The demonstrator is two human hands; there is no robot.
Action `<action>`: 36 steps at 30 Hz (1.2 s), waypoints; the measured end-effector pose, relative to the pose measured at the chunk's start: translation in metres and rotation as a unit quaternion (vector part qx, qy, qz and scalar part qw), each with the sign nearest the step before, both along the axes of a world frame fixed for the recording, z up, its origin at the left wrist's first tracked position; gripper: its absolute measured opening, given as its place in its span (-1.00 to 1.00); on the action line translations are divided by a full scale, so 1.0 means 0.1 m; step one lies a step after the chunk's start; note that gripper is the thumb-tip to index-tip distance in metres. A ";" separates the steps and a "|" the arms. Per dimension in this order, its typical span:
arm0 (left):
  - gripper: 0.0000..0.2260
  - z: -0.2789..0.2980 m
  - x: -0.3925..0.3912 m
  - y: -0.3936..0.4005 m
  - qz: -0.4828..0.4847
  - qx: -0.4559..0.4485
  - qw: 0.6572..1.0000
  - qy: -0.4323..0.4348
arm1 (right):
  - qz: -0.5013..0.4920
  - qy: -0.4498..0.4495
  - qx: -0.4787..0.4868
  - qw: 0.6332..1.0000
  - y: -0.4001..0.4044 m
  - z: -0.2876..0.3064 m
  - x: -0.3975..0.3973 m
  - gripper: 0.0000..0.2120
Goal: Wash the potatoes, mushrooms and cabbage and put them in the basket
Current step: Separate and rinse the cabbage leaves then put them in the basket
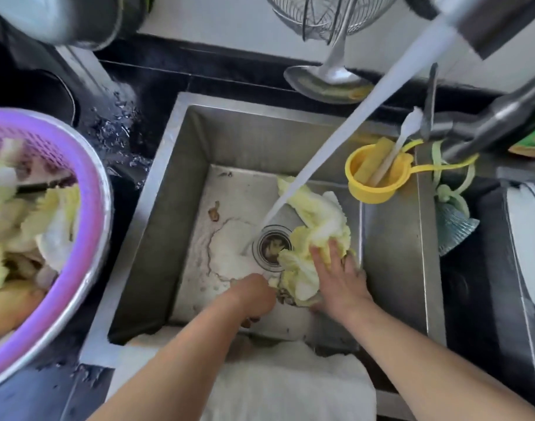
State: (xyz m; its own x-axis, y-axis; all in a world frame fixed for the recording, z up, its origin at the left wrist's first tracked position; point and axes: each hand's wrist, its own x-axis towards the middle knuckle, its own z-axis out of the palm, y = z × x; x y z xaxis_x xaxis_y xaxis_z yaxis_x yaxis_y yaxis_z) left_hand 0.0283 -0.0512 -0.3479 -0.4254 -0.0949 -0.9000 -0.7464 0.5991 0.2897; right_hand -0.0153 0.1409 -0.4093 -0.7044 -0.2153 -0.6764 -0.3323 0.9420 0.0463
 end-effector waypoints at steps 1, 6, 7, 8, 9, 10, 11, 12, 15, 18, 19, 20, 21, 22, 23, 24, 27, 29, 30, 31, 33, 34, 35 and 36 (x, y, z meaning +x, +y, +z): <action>-0.68 -0.01 0.00 0.00 0.006 0.007 1.000 -0.001 | 0.012 0.018 -0.007 1.000 0.01 0.00 -0.04 0.21; -0.77 -0.15 0.04 -0.11 0.066 0.004 0.997 0.050 | 0.015 0.047 -0.053 0.997 0.01 0.12 -0.13 -0.10; -0.79 -0.16 0.05 -0.14 0.062 -0.014 0.996 0.067 | 0.014 0.057 -0.058 0.997 0.01 0.16 -0.14 -0.15; -0.80 -0.15 0.05 -0.17 0.055 -0.031 0.995 0.079 | 0.012 0.065 -0.060 0.996 0.01 0.19 -0.16 -0.20; -0.80 -0.14 0.06 -0.19 0.053 -0.040 0.994 0.085 | 0.005 0.068 -0.062 0.996 0.00 0.24 -0.18 -0.25; -0.79 -0.15 0.06 -0.21 0.057 -0.040 0.994 0.089 | -0.007 0.067 -0.067 0.996 -0.02 0.28 -0.20 -0.30; -0.80 -0.14 0.05 -0.22 0.070 -0.031 0.993 0.090 | -0.025 0.062 -0.075 0.995 -0.04 0.34 -0.22 -0.34; -0.81 -0.13 0.04 -0.22 0.093 -0.014 0.992 0.089 | -0.047 0.057 -0.083 0.994 -0.06 0.40 -0.22 -0.37; -0.85 -0.06 0.04 -0.21 0.189 0.091 0.975 0.074 | -0.157 0.046 -0.111 0.980 -0.07 0.66 -0.24 -0.49; -0.82 0.20 0.05 -0.13 0.241 0.283 0.928 0.014 | -0.256 0.016 -0.153 0.954 -0.08 0.96 -0.22 -0.60; -0.76 0.28 0.04 -0.09 0.253 0.348 0.903 0.002 | -0.265 0.007 -0.165 0.950 -0.14 1.04 -0.18 -0.62; -0.67 0.31 0.01 -0.05 0.261 0.399 0.879 0.006 | -0.270 0.007 -0.185 0.945 -0.24 1.11 -0.11 -0.62; -0.57 0.35 -0.01 0.00 0.283 0.433 0.856 0.022 | -0.265 0.009 -0.209 0.941 -0.37 1.16 -0.02 -0.61; -0.49 0.36 -0.04 0.05 0.326 0.449 0.831 0.047 | -0.254 0.007 -0.237 0.938 -0.52 1.21 0.07 -0.56; -0.47 0.37 -0.07 0.07 0.382 0.446 0.806 0.075 | -0.243 -0.003 -0.269 0.932 -0.67 1.23 0.14 -0.49; -0.51 0.39 -0.09 0.04 0.436 0.428 0.785 0.099 | -0.239 -0.021 -0.310 0.920 -0.81 1.26 0.20 -0.41; -0.60 0.39 -0.09 -0.29 0.527 0.409 0.736 0.117 | -0.259 -0.092 -0.400 0.874 -0.98 1.32 0.14 -0.36; -0.60 0.40 -0.06 -0.53 0.532 0.425 0.725 0.105 | -0.322 -0.139 -0.466 0.812 -0.97 1.33 0.05 -0.52; -0.61 0.40 -0.07 -0.61 0.529 0.430 0.724 0.105 | -0.363 -0.163 -0.503 0.767 -0.97 1.33 0.03 -0.61; -0.62 0.38 -0.07 -0.65 0.528 0.430 0.725 0.108 | -0.389 -0.178 -0.525 0.736 -0.98 1.31 0.02 -0.65; -0.66 0.34 -0.11 -0.67 0.532 0.426 0.723 0.116 | -0.405 -0.164 -0.524 0.731 -1.02 1.23 0.02 -0.62; -0.68 0.32 -0.13 -0.67 0.538 0.428 0.716 0.118 | -0.404 -0.158 -0.511 0.742 -1.04 1.18 0.03 -0.54; -0.69 0.31 -0.15 -0.66 0.542 0.429 0.713 0.118 | -0.404 -0.158 -0.495 0.753 -1.08 1.16 0.05 -0.47; -0.69 0.30 -0.16 -0.65 0.543 0.428 0.712 0.118 | -0.401 -0.161 -0.481 0.763 -1.12 1.18 0.06 -0.44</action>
State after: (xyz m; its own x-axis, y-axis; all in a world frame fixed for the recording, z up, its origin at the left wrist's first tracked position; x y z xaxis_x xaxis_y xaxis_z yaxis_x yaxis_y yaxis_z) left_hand 0.0125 -0.1165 -0.3176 -0.6692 0.0574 -0.7409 -0.5042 -0.7674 0.3960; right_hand -0.0092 0.0289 -0.2909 -0.7006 -0.3087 -0.6433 0.5202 0.3962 -0.7566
